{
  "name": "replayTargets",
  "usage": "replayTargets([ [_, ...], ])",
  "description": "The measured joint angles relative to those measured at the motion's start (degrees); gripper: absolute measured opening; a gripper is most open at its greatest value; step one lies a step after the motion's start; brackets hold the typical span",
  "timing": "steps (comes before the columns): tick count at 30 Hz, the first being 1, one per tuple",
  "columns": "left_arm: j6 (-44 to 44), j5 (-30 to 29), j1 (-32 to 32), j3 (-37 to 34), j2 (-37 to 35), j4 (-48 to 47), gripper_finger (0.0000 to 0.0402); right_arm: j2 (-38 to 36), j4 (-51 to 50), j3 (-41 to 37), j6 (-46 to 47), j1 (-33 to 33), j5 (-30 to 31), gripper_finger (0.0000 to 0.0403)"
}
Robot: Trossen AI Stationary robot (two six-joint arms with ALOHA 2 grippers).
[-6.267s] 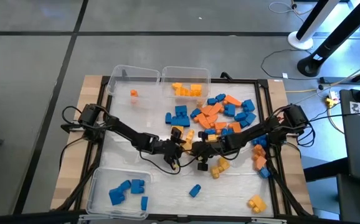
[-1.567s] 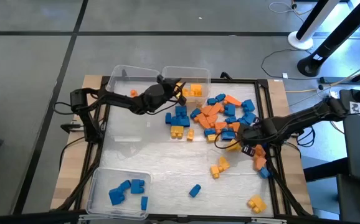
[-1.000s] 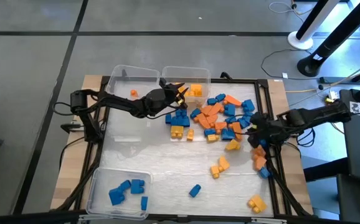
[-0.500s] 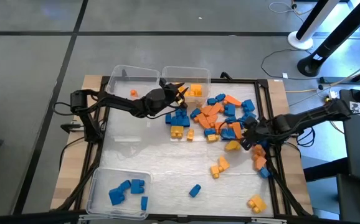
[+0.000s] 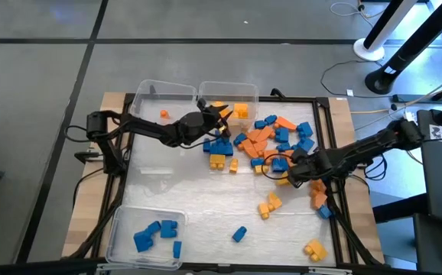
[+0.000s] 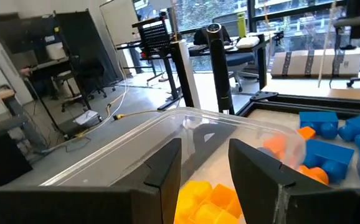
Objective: Sort blocks
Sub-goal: Put the orange game piece into the top left transparent bin
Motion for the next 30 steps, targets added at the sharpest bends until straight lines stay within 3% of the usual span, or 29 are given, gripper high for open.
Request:
replayTargets([
  [8, 3.4, 0.0, -1.6, 0.0, 0.0, 0.0, 0.0123, 0.1, 6.1, -3.5, 1.8, 0.0, 2.7, 0.0091],
  [20, 3.5, 0.0, -2.0, 0.0, 0.0, 0.0, 0.0123, 0.4, 19.2, -4.2, -1.9, 0.0, 0.7, 0.0091],
  [30, 3.5, 0.0, -2.0, 0.0, 0.0, -0.1, 0.0123, 0.5, 19.5, -4.2, -2.4, 0.0, 7.3, 0.0091],
])
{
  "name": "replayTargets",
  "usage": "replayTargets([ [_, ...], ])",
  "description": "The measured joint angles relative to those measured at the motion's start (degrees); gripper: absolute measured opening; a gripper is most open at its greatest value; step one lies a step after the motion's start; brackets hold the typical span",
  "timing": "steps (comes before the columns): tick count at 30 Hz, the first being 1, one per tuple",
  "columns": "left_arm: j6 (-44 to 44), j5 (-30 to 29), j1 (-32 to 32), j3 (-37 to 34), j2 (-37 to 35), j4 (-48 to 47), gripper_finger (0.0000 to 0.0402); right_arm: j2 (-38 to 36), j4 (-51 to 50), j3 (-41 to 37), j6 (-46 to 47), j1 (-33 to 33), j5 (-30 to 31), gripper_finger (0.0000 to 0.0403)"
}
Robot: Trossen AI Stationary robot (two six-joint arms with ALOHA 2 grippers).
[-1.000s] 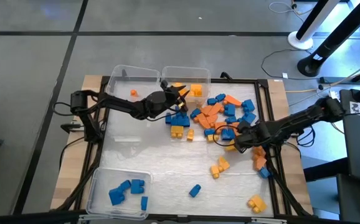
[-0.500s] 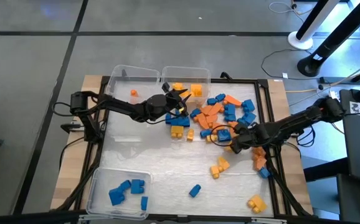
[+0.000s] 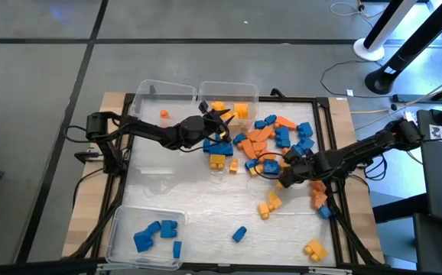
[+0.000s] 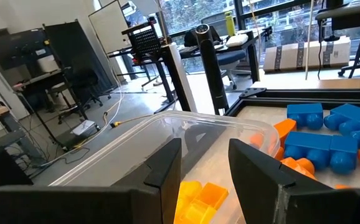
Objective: Sort blocks
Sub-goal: Put the orange game piece into the top left transparent bin
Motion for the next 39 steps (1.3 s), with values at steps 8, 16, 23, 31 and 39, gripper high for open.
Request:
replayTargets([
  [8, 0.0, 0.0, 0.0, 0.0, 0.0, 0.0, 0.0123, 0.0, 0.1, 0.0, -8.3, 0.0, -4.6, 0.0091],
  [16, 0.0, 0.0, 0.0, 0.0, 0.0, -0.4, 0.0123, 0.0, 0.1, 0.0, -25.1, 0.1, -1.5, 0.0091],
  [23, -0.1, 0.0, 0.0, 0.0, 0.0, -0.4, 0.0123, 0.0, 0.0, 0.0, -37.7, 0.1, -3.1, 0.0091],
  [31, 0.1, 0.0, 0.0, 0.0, 0.0, -0.3, 0.0123, 0.0, -0.1, 0.0, -43.6, 0.1, -4.8, 0.0091],
  [39, -0.2, 0.0, 0.0, 0.0, 0.0, -0.3, 0.0123, 0.0, 0.8, 0.0, -50.6, 1.8, 0.6, 0.0091],
])
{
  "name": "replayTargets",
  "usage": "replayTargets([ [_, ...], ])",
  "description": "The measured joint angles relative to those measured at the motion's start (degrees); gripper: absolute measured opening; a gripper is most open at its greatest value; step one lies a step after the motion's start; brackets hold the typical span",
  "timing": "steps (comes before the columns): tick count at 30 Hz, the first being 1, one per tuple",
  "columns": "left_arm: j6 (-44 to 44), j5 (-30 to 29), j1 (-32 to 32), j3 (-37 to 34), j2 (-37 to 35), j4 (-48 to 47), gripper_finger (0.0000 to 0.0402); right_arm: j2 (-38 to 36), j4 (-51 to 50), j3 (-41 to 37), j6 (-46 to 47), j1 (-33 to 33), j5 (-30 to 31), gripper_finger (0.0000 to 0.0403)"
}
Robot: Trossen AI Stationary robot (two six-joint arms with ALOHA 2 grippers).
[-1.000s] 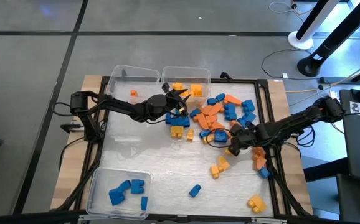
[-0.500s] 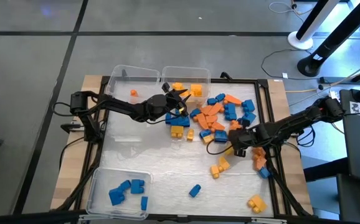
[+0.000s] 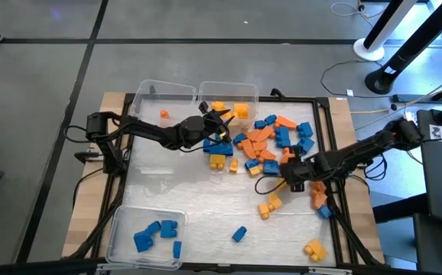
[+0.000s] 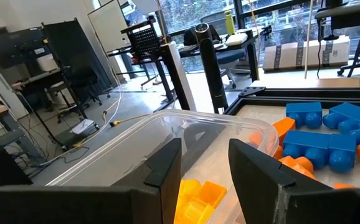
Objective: Sort blocks
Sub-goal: Put the orange game piece into the top left transparent bin
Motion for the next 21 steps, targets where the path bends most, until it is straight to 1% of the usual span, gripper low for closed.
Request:
replayTargets([
  [4, 0.0, 0.0, 0.0, 0.0, 0.0, 0.0, 0.0123, 0.0, 0.2, 0.0, -0.1, 3.8, 7.5, 0.0091],
  [6, 0.0, 0.0, 0.0, 0.0, 0.0, 0.0, 0.0123, 0.3, 0.1, 0.0, -0.1, 5.3, 10.1, 0.0091],
  [9, 0.0, 0.0, 0.0, 0.0, 0.0, 0.0, 0.0123, 1.9, 0.2, -0.4, -0.4, 6.2, 10.7, 0.0091],
  [12, 0.0, 0.0, 0.0, 0.0, 0.0, 0.0, 0.0123, 5.3, 0.1, -1.5, -0.5, 6.2, 9.7, 0.0091],
  [13, 0.0, 0.0, 0.0, 0.0, 0.0, 0.0, 0.0123, 6.7, 0.4, -1.5, -0.5, 6.2, 10.2, 0.0091],
  [17, 0.0, 0.0, 0.0, 0.0, 0.0, 0.0, 0.0123, 11.2, 1.8, -1.2, -0.5, 6.9, 16.2, 0.0091],
  [19, 0.0, 0.0, 0.0, 0.0, 0.0, 0.0, 0.0123, 12.6, 2.1, -0.6, -0.5, 7.5, 19.8, 0.0091],
  [21, 0.0, 0.0, 0.0, 0.0, 0.0, 0.0, 0.0123, 13.5, 2.5, -0.4, -0.4, 7.7, 21.9, 0.0091],
])
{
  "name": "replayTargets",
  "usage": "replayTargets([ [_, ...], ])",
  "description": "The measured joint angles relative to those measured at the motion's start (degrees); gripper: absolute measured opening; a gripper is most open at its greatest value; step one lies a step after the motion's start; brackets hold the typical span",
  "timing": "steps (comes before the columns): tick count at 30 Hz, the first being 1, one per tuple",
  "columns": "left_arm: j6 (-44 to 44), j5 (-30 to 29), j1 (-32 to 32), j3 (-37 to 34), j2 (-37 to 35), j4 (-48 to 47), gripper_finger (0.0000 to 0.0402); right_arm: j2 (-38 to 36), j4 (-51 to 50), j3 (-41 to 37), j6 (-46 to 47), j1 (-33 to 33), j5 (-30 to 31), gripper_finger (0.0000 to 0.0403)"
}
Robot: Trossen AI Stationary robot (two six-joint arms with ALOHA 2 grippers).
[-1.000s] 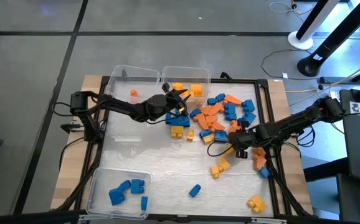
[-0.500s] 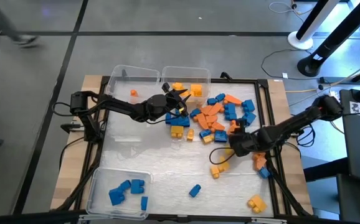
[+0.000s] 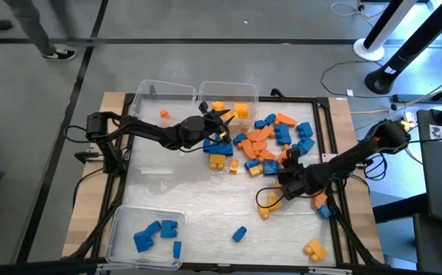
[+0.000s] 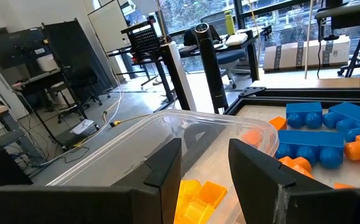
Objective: Sort blocks
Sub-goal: Put the orange game piece into the top left transparent bin
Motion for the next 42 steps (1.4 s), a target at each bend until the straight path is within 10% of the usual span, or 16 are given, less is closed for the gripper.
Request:
replayTargets([
  [18, 0.4, 0.0, 0.0, 0.0, 0.0, 0.0, 0.0123, 11.4, 5.1, 0.1, -0.1, -0.2, 10.9, 0.0081],
  [24, 0.4, 0.0, 0.0, 0.0, 0.0, 0.0, 0.0123, 11.5, 5.4, 0.1, 0.2, -0.2, 11.2, 0.0009],
  [42, 7.8, 0.0, -6.7, 0.0, -5.5, 3.2, 0.0123, 11.7, -3.6, 8.5, 1.9, -0.2, 7.1, 0.0004],
])
